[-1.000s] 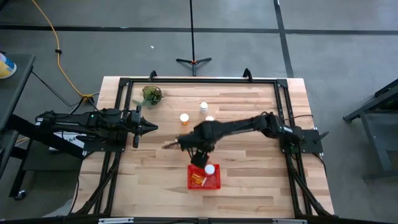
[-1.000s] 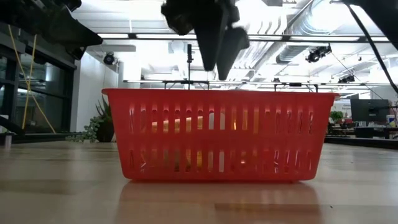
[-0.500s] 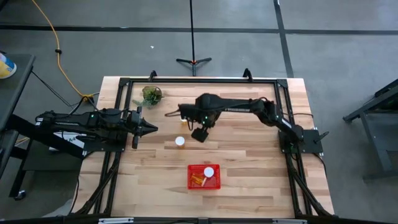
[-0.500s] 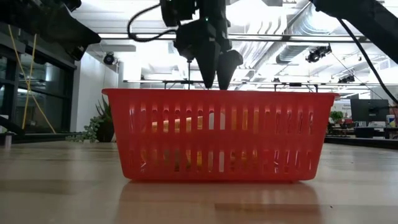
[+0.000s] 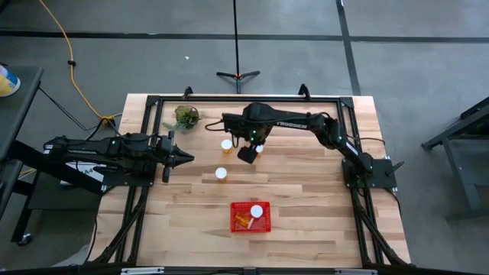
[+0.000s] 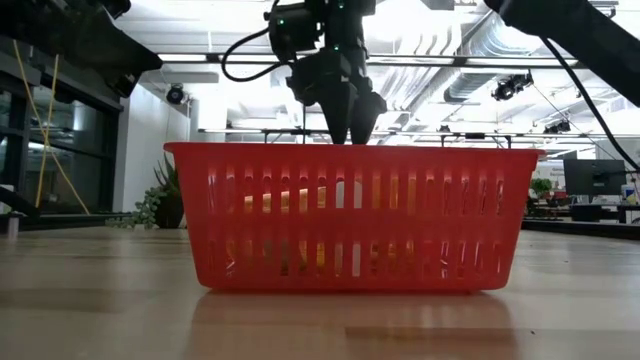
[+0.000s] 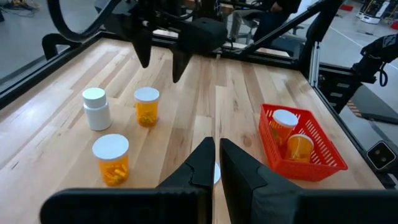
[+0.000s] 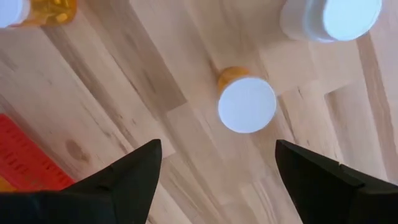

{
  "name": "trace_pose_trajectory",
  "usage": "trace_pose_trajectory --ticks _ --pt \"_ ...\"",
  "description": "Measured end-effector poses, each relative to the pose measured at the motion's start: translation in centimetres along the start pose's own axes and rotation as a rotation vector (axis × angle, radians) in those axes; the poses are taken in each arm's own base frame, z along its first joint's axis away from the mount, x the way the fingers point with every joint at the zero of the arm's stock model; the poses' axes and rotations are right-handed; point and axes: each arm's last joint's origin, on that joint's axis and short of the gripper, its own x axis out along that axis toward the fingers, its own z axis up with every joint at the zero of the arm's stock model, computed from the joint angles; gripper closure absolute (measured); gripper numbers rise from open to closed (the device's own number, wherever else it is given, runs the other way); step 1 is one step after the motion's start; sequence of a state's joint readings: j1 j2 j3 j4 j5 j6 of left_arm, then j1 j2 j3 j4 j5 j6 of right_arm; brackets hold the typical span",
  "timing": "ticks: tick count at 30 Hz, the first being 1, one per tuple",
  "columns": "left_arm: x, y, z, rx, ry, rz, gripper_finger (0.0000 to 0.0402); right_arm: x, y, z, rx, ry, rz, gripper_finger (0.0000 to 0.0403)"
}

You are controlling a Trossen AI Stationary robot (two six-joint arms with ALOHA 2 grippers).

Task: Pick and place pill bottles into a basket
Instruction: Put the orange pill bottle into the red bin

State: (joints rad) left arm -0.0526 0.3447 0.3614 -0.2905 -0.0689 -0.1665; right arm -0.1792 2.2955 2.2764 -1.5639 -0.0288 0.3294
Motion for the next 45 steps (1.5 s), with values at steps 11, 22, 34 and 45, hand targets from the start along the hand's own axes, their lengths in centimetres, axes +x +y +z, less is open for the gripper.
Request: trace_pose_trajectory --ticks 11,22,34,45 --pt "0.0 0.0 0.0 -0.021 0.004 0.002 0.0341 0.1 -0.4 0.4 0.04 -0.032 -0.044 0.0098" --pt "0.0 0.0 -0.1 -0.021 0.007 0.005 0.0341 2.4 -0.3 0.9 0.065 0.059 -0.019 0.0081" --pt "0.0 0.1 -0.2 -0.02 0.026 0.008 0.0341 3.1 -1.3 1.5 0.1 0.074 -0.03 0.0025" --pt "0.0 0.1 -0.3 -0.02 0.035 0.006 0.0341 4.1 -1.9 2.0 0.1 0.091 -0.035 0.0024"
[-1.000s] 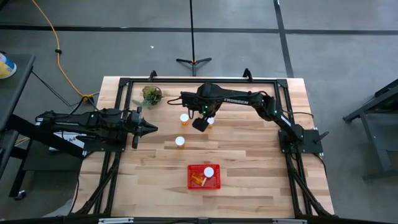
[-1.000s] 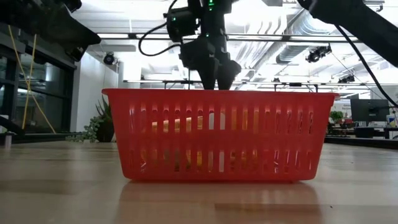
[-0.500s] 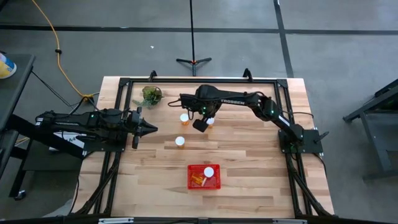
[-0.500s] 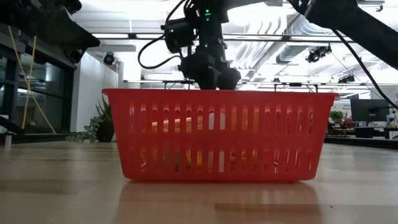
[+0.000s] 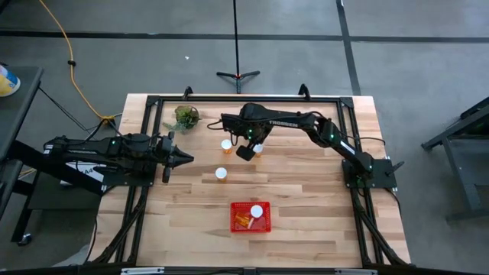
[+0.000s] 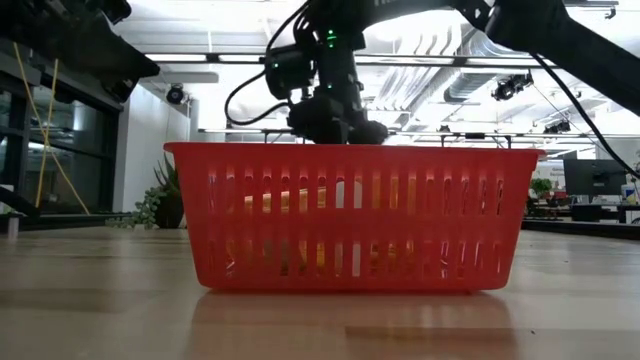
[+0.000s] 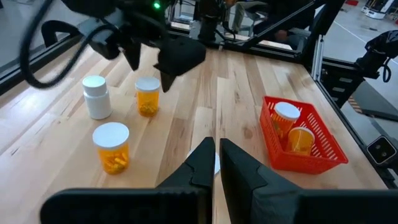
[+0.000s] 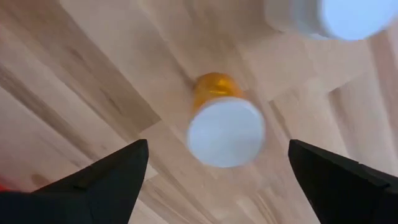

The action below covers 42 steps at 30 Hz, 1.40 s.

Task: Pick and place pill bottles into a basket
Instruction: Put the orange pill bottle into the red bin

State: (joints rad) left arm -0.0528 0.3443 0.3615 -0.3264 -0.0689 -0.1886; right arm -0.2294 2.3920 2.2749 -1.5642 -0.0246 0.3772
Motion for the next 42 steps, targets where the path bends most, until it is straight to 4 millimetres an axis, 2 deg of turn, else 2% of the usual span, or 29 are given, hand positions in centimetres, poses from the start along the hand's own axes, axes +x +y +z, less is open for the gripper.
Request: trace_pose_trajectory --ticks 16,26,42 --pt "0.0 0.0 -0.2 0.001 0.02 0.004 0.0341 0.0 -0.6 0.4 0.035 0.001 0.059 0.0024" --pt "0.0 0.0 -0.2 0.001 0.02 0.005 0.0341 3.4 -0.2 0.0 0.029 0.095 0.061 0.0025" --pt "0.0 0.1 -0.2 0.001 0.02 0.008 0.0341 3.6 -0.1 1.0 0.026 0.001 0.095 0.0038"
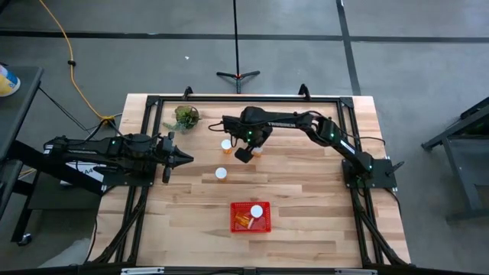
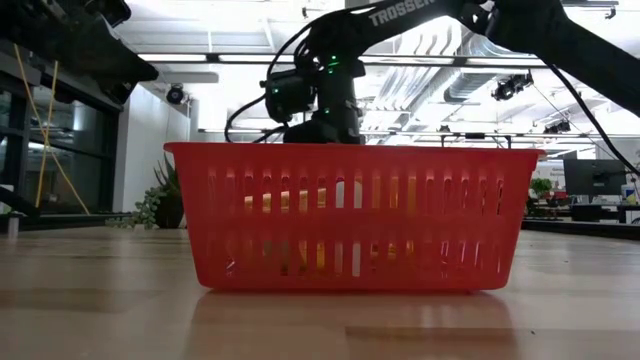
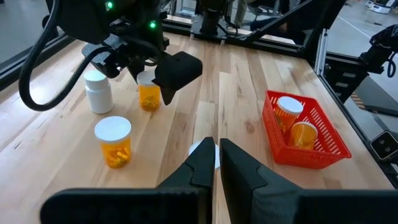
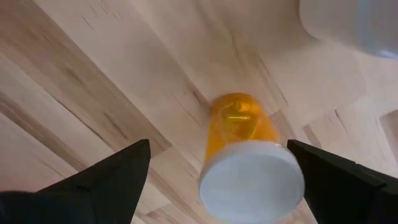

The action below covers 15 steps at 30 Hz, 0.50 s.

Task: Pick and place pill bottles into a basket
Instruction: Put the orange pill bottle into the red bin

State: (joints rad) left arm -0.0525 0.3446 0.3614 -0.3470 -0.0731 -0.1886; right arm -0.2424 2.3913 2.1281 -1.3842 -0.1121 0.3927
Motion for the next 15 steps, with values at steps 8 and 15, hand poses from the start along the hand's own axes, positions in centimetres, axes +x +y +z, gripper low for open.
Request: trace_pose_trajectory --ticks 8,15 --pt "0.0 0.0 0.0 0.0 0.0 0.0 0.0341 0.01 -0.01 -0.06 -0.008 0.006 -0.002 0.0064" --pt "0.0 0.0 0.0 0.0 0.0 0.0 0.0341 0.01 -0.02 -0.05 -0.008 0.004 -0.007 0.0094"
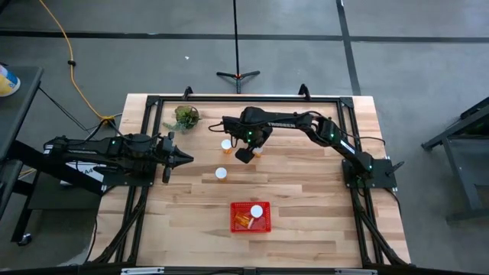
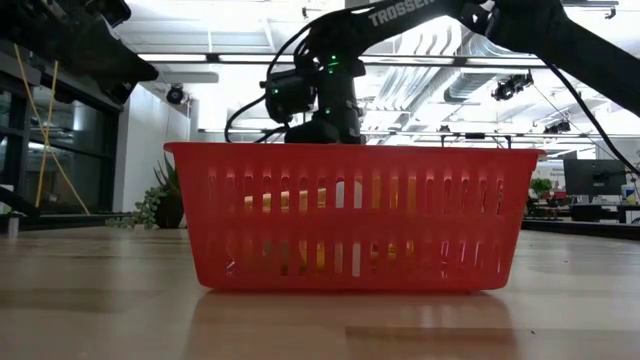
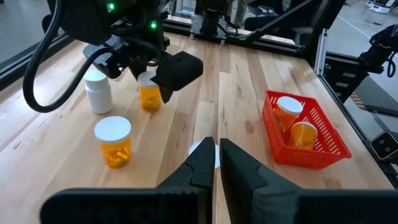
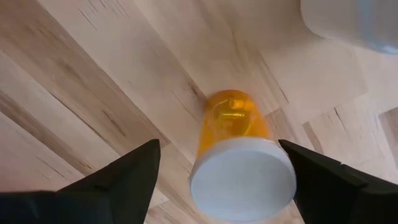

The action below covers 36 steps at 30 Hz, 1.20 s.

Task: Pick and place pill bottles into a basket
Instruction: Put the orange pill bottle into the red bin

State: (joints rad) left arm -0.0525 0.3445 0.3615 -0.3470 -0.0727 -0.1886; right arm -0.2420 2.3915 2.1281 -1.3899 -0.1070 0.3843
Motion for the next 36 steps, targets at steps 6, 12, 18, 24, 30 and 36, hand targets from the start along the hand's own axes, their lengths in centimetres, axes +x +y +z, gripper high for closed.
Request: trace_pose_trajectory --ticks 6,12,18,24,30,36 --pt "0.0 0.0 0.0 0.0 0.0 0.0 0.0341 0.0 0.1 0.0 0.003 0.0 0.0 0.0129" --pt "0.0 0.0 0.0 0.0 0.001 -0.001 0.0341 0.1 0.7 -0.3 -0.011 0.002 0.0 0.0178" --pt "0.0 0.0 0.0 0.0 0.0 -0.001 0.0341 0.2 1.4 -0.6 -0.014 0.004 0.0 0.0214" --pt "0.0 0.0 0.0 0.0 0.001 -0.005 0.0341 0.3 2.9 -1.4 -0.034 0.023 0.024 0.0195" --pt "0.0 0.0 0.0 0.0 0.001 -0.004 0.0341 0.6 5.2 -2.7 -0.077 0.045 0.022 0.0201" --pt "0.0 0.0 0.0 0.0 0.0 -0.004 0.0341 -0.5 7.5 -3.8 -0.094 0.022 0.038 0.0215"
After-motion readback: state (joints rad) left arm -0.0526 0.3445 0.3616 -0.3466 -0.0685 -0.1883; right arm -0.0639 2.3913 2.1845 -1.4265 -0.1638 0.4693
